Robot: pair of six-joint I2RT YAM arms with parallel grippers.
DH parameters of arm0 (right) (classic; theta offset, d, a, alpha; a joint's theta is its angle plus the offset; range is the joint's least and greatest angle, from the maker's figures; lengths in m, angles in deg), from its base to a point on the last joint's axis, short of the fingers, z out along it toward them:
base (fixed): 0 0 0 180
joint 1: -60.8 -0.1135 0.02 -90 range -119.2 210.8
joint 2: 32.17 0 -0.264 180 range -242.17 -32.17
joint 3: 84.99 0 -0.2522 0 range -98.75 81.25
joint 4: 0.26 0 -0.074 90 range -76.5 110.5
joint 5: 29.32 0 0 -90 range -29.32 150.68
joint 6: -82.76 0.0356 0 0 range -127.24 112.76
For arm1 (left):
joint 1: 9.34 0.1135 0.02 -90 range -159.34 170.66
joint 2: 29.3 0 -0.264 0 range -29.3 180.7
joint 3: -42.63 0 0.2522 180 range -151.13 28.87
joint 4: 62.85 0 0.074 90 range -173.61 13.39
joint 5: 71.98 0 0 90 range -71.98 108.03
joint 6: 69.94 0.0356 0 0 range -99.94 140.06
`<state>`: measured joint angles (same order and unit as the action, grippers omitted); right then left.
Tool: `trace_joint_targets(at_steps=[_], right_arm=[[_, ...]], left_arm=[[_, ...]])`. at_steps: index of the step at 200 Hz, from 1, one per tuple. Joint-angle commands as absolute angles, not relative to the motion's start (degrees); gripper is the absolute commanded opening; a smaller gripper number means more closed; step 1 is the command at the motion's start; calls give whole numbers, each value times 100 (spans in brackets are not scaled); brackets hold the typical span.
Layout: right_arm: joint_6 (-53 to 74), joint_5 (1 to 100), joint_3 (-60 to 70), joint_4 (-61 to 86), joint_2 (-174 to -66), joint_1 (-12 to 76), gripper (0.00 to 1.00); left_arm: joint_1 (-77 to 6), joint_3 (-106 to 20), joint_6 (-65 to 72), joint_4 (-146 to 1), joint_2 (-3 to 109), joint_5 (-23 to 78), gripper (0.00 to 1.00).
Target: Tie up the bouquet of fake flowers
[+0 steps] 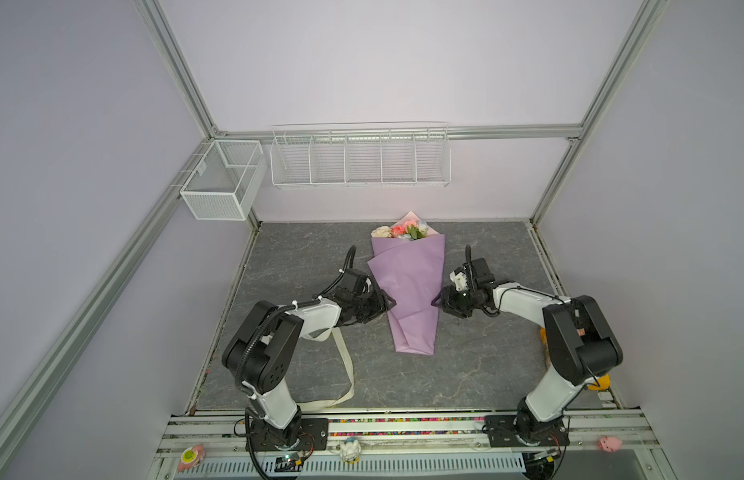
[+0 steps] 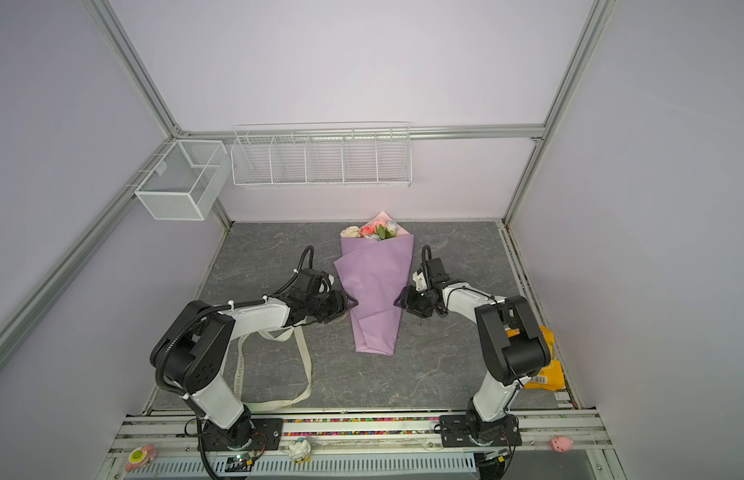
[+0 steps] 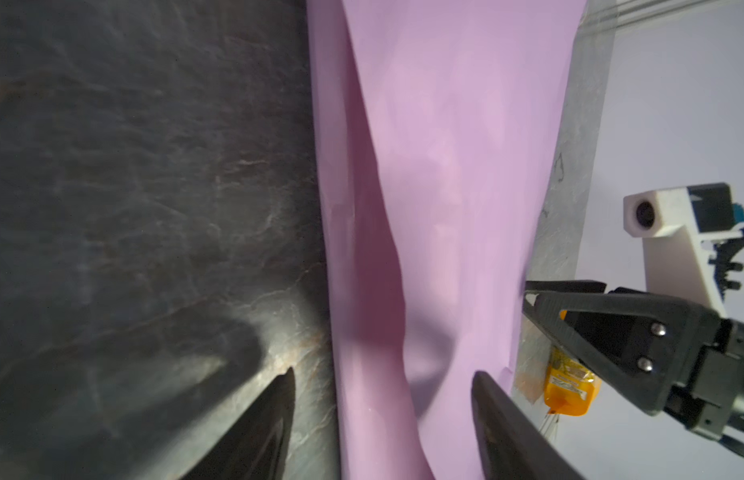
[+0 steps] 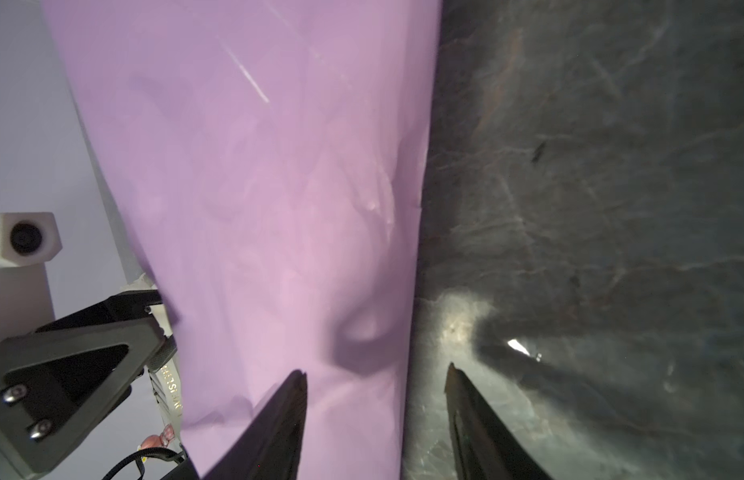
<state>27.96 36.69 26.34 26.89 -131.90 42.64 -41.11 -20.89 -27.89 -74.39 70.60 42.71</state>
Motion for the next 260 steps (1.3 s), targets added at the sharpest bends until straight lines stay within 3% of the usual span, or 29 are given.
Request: trace_joint_targets(at_steps=[1, 15, 54, 94, 219, 235, 260], right_arm=[[2833, 3657, 2441, 2521, -13498, 4233, 52], [2851, 3625, 2350, 2420, -13685, 4225, 45], [2908, 3646, 2000, 2303, -14188, 4234, 28], [2913, 3615, 1596, 2229, -14675, 4257, 21], [3310, 3415, 426, 2040, -15751, 4288, 20], [3251, 3399, 450, 2078, -15546, 4295, 25], [3096, 3657, 855, 2262, -14862, 4323, 41]], left_arm=[[-4066, -2336, -2843, -7256, 7401, 4380, 56], [-4046, -2424, -2913, -7172, 7632, 4472, 43], [-3977, -2718, -2942, -7239, 8113, 4443, 23], [-3836, -3024, -2955, -7262, 8471, 4466, 14], [-3284, -4017, -2771, -7607, 9228, 4541, 10], [-3279, -3975, -2718, -7673, 9060, 4560, 16], [-3281, -3603, -2574, -7890, 8426, 4327, 29]])
